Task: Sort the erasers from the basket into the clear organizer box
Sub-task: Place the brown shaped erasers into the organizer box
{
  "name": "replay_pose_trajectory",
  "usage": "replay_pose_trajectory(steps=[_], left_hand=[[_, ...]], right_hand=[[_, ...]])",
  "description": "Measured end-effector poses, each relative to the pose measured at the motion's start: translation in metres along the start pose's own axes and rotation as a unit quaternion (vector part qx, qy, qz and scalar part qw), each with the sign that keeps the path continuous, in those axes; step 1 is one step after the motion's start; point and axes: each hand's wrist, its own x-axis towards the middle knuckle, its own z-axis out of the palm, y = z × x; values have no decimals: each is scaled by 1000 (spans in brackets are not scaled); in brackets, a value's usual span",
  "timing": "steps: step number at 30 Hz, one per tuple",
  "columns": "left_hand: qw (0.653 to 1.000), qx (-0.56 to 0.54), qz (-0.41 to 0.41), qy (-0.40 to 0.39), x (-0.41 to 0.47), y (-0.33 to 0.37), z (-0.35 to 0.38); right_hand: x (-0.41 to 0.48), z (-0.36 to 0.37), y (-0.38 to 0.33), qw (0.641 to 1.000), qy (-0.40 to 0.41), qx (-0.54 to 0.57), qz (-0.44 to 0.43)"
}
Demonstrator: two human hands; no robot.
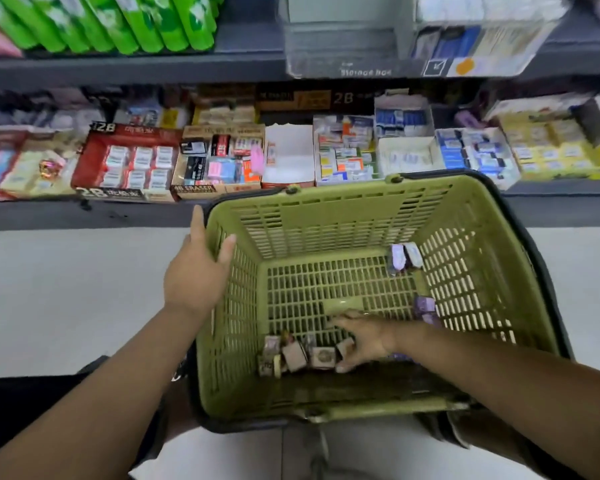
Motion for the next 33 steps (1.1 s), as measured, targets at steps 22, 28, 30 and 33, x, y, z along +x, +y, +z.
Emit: replay_pose_trajectory(steps=[22,28,30,33], left_hand=[[999,10,8,33,1,-12,9],[999,10,10,37,1,-9,9],[999,13,12,34,1,-9,8],[999,14,18,38,2,-10,8]], right_hand=[[27,16,-6,999,34,-17,22],[28,23,-7,971,30,-236,11],[30,23,-9,966,45,-255,-6],[29,17,-8,975,51,-216,6]])
